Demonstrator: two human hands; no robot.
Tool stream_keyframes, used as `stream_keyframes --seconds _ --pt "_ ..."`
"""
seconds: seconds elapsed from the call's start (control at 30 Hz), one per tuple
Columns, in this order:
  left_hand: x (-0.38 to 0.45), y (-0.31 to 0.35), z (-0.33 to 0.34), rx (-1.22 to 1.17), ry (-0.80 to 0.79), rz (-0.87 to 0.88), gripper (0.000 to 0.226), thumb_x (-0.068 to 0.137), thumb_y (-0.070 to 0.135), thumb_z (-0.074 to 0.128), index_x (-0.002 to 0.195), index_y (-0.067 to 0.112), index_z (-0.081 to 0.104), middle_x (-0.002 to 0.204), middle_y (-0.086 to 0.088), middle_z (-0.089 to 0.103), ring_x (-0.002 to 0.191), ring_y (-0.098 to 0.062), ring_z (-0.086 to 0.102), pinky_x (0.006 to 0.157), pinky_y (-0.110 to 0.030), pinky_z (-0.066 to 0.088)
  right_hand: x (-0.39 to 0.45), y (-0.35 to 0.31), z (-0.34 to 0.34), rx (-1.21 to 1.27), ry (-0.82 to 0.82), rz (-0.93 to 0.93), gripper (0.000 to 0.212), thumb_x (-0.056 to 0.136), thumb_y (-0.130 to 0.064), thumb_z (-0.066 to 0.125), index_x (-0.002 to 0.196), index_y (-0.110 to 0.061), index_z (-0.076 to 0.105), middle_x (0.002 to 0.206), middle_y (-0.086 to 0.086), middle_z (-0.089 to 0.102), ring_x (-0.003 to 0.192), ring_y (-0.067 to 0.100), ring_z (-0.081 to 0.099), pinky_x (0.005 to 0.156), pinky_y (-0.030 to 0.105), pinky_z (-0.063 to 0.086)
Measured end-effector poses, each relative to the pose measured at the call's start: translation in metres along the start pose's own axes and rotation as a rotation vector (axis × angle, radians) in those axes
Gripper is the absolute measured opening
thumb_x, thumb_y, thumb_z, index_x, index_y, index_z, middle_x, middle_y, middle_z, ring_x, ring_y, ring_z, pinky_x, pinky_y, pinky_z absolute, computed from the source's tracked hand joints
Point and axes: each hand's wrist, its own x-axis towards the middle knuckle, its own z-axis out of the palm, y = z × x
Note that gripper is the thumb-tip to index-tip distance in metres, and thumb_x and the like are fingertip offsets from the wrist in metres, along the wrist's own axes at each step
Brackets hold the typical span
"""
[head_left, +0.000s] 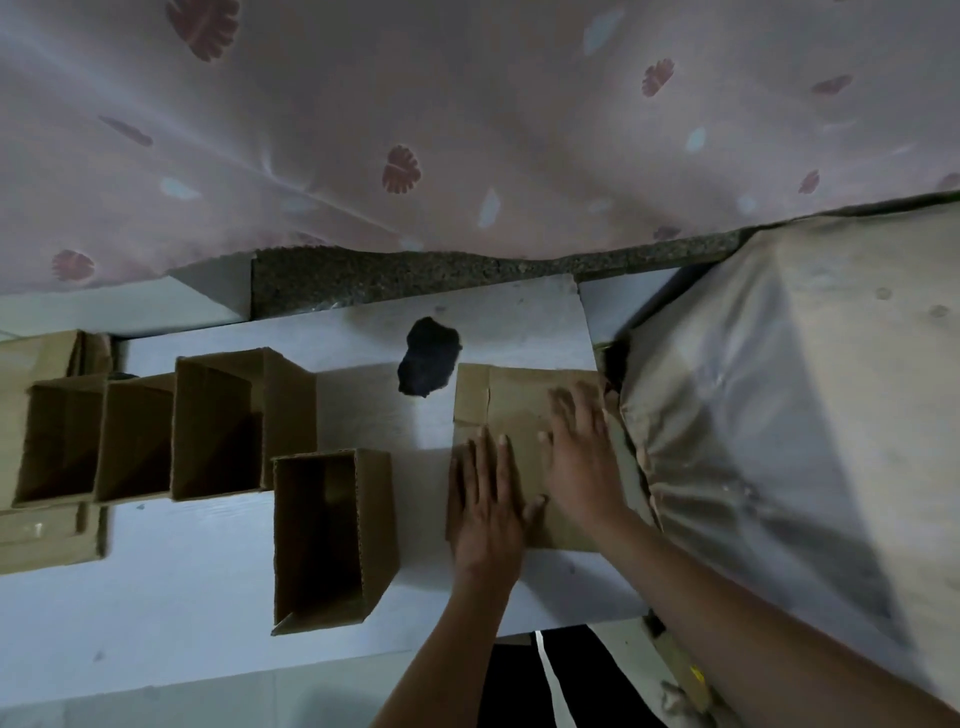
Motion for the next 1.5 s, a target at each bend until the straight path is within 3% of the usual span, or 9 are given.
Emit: stream_keyframes --seconds 0.13,0.3,0.47,0.7,0.9,1.2,1.33,1.4,1.5 --pt "-0.006 0.014 0.008 -0.097 0.023 -0.088 0.076 0.102 0.057 0.004 0.158 0.006 -0.009 0.165 -0.016 -0.016 0.153 -0.035 -0.011 0.125 -0.05 0.003 -0.04 0.009 0.018 0.053 -0.059 0.029 0.057 0.104 -0.022 0.041 0.157 -0.011 0.023 0.165 0.012 0.013 0.153 0.026 0.007 0.122 0.038 0.011" --pt "-0.026 0.034 0.008 -0.273 0.063 -0.185 0.068 0.103 0.046 0.022 0.159 0.006 0.016 0.165 -0.019 0.017 0.148 -0.035 0.03 0.119 -0.047 0.028 -0.032 0.022 0.02 -0.087 -0.113 -0.124 0.062 0.103 -0.026 0.036 0.158 -0.005 0.015 0.166 0.015 0.007 0.154 0.028 0.003 0.125 0.045 0.011" --pt "-0.005 0.017 0.013 -0.21 0.112 -0.088 0.064 0.107 0.04 0.017 0.159 0.007 0.0 0.168 -0.011 -0.006 0.155 -0.023 -0.008 0.126 -0.041 0.004 -0.032 0.026 0.035 -0.165 -0.114 -0.229 0.062 0.103 -0.022 0.039 0.157 -0.001 0.014 0.165 0.021 0.005 0.153 0.032 0.005 0.123 0.048 0.018" --pt "0.005 0.002 0.024 -0.19 0.215 -0.035 0.061 0.106 0.039 0.022 0.161 0.017 0.01 0.168 -0.01 0.002 0.156 -0.024 -0.002 0.126 -0.044 0.011 -0.029 0.031 0.041 -0.229 -0.066 -0.316 0.067 0.104 -0.044 0.029 0.159 -0.011 0.012 0.166 0.016 0.002 0.154 0.027 0.001 0.124 0.045 0.013" --pt "0.007 0.002 0.031 -0.212 0.251 -0.033 0.061 0.104 0.035 0.029 0.161 0.02 0.013 0.169 -0.008 0.003 0.156 -0.024 0.001 0.125 -0.045 0.012 -0.029 0.031 0.043 -0.209 -0.046 -0.313 0.066 0.103 -0.042 0.031 0.159 -0.011 0.013 0.166 0.015 0.002 0.154 0.026 0.0 0.124 0.046 0.014" --pt "0.005 0.006 0.02 -0.205 0.218 -0.061 0.059 0.105 0.039 0.021 0.161 0.021 0.014 0.169 -0.007 0.0 0.156 -0.022 -0.002 0.126 -0.043 0.007 -0.028 0.028 0.036 -0.133 -0.074 -0.309 0.063 0.104 -0.041 0.036 0.159 -0.015 0.02 0.167 0.011 0.006 0.154 0.023 0.002 0.124 0.046 0.016" --pt "0.001 0.019 0.0 -0.242 0.07 -0.22 0.07 0.103 0.04 0.04 0.16 0.035 0.0 0.168 -0.009 -0.01 0.155 -0.031 -0.007 0.124 -0.052 0.004 -0.029 0.015 0.014 0.037 -0.053 -0.125 0.063 0.094 -0.032 0.062 0.149 -0.016 0.036 0.163 0.009 0.02 0.15 0.026 0.019 0.122 0.045 0.024" --pt "0.0 0.028 -0.018 -0.298 -0.001 -0.409 0.087 0.099 0.04 0.055 0.158 0.038 -0.008 0.165 -0.018 -0.001 0.15 -0.04 0.012 0.121 -0.054 0.021 -0.033 0.008 0.002 0.079 0.012 0.122 0.071 0.086 -0.028 0.073 0.144 -0.01 0.037 0.153 0.016 0.032 0.14 0.033 0.036 0.114 0.043 0.038" --pt "0.006 0.037 -0.044 -0.471 -0.014 -0.643 0.094 0.095 0.038 0.063 0.158 0.029 -0.007 0.154 -0.025 0.02 0.136 -0.045 0.034 0.111 -0.052 0.036 -0.03 -0.001 -0.012 0.202 -0.113 0.454 0.078 0.085 -0.031 0.075 0.147 -0.003 0.035 0.144 0.02 0.041 0.132 0.035 0.04 0.109 0.041 0.036"
